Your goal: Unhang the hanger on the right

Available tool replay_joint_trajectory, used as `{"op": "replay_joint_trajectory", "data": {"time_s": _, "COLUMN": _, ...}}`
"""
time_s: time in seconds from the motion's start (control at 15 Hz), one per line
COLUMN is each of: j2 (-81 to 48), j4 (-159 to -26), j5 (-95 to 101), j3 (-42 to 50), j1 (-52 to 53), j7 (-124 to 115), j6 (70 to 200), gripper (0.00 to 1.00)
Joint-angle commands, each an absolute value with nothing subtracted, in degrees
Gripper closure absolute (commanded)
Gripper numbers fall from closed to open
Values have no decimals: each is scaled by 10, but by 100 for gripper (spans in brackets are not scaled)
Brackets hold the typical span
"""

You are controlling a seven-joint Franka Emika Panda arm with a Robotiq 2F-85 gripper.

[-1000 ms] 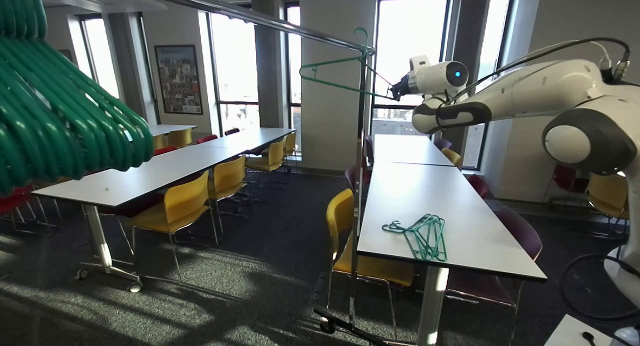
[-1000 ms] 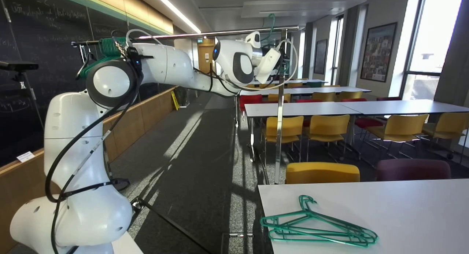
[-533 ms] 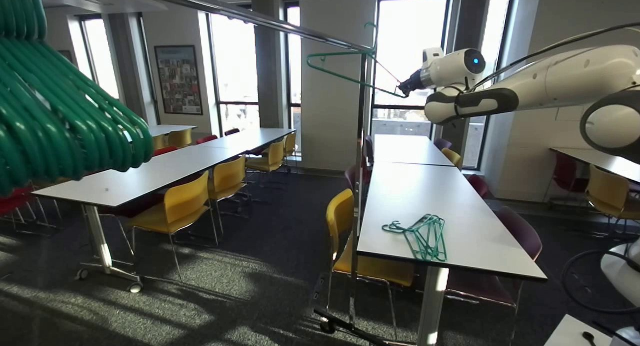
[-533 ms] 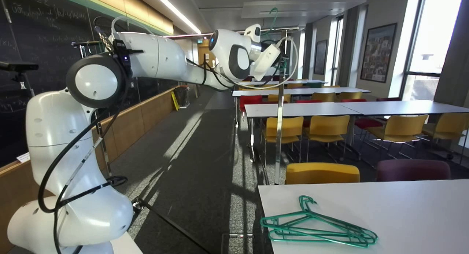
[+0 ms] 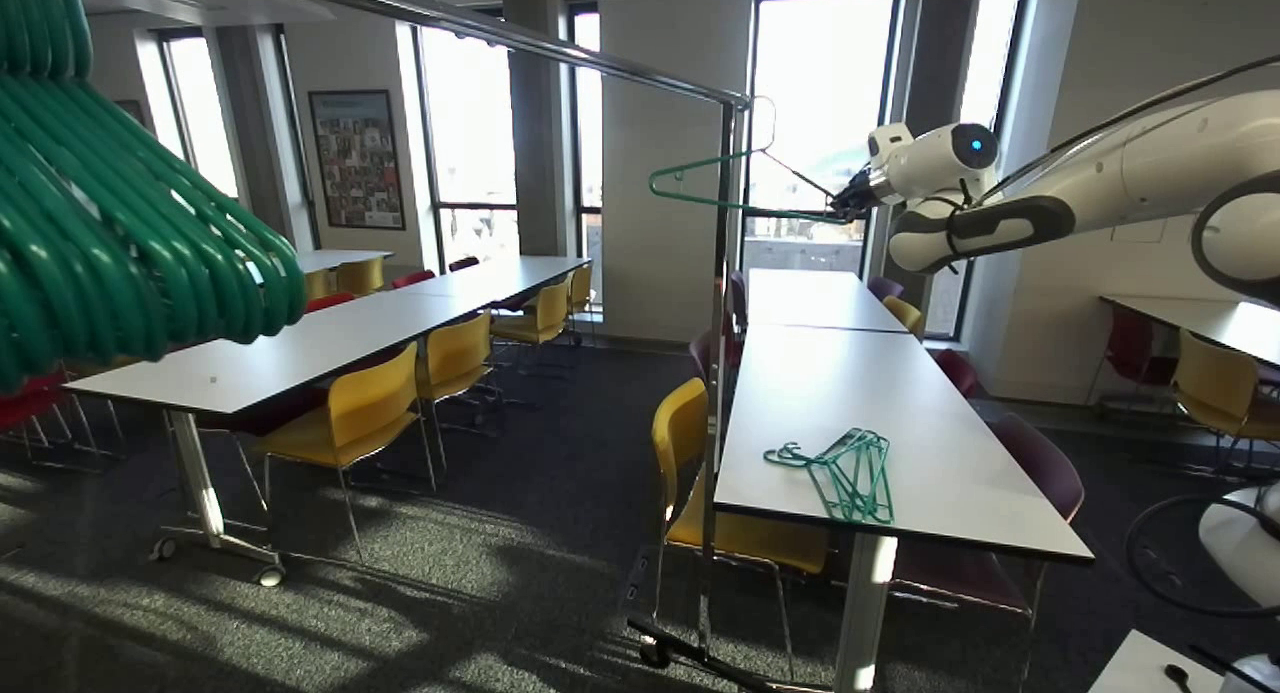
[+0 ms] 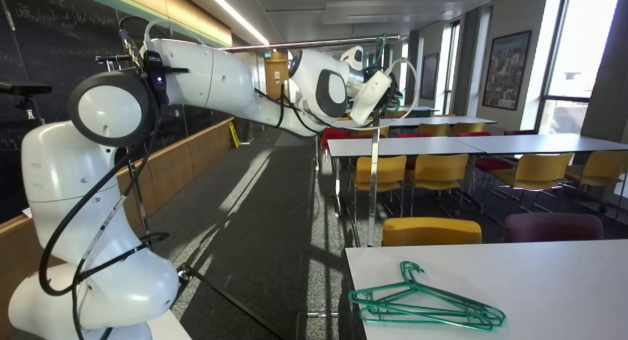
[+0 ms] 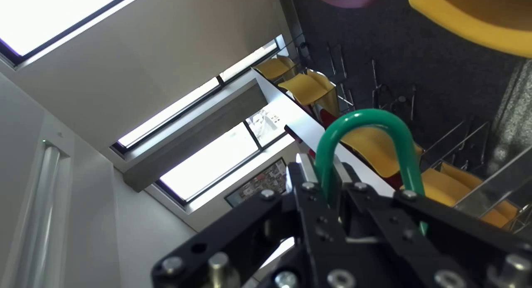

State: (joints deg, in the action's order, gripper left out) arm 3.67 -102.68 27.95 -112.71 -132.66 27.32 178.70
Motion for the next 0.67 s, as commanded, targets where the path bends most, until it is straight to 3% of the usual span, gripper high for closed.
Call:
{"op": "replay_joint_trajectory", "data": {"time_s": 0.0, "j2": 6, "j4": -1058, "j5": 305, "j3": -1005, "j1": -1220, "j7": 297, "j6": 1777, "gripper": 97}}
{"op": "replay_joint_trajectory", "data": {"time_s": 0.07, "j2": 10, "j4": -1065, "j5": 308, "j3": -977, "j1": -1204, "j7": 299, "j6": 1777, "gripper": 97}}
{"op": "replay_joint_trajectory", "data": {"time_s": 0.13, "j2": 13, "j4": -1067, "j5": 340, "j3": -1019, "j1": -1263, "j7": 278, "j6": 1778, "gripper": 97}}
{"op": "replay_joint_trajectory", "data": {"time_s": 0.53, "j2": -64, "j4": -1152, "j5": 385, "j3": -982, "j1": -1233, "j7": 335, "j6": 1676, "gripper": 97}}
{"op": "replay_joint_trajectory", "data": {"time_s": 0.6, "j2": -70, "j4": -1167, "j5": 377, "j3": -883, "j1": -1137, "j7": 362, "j6": 1656, "gripper": 97}}
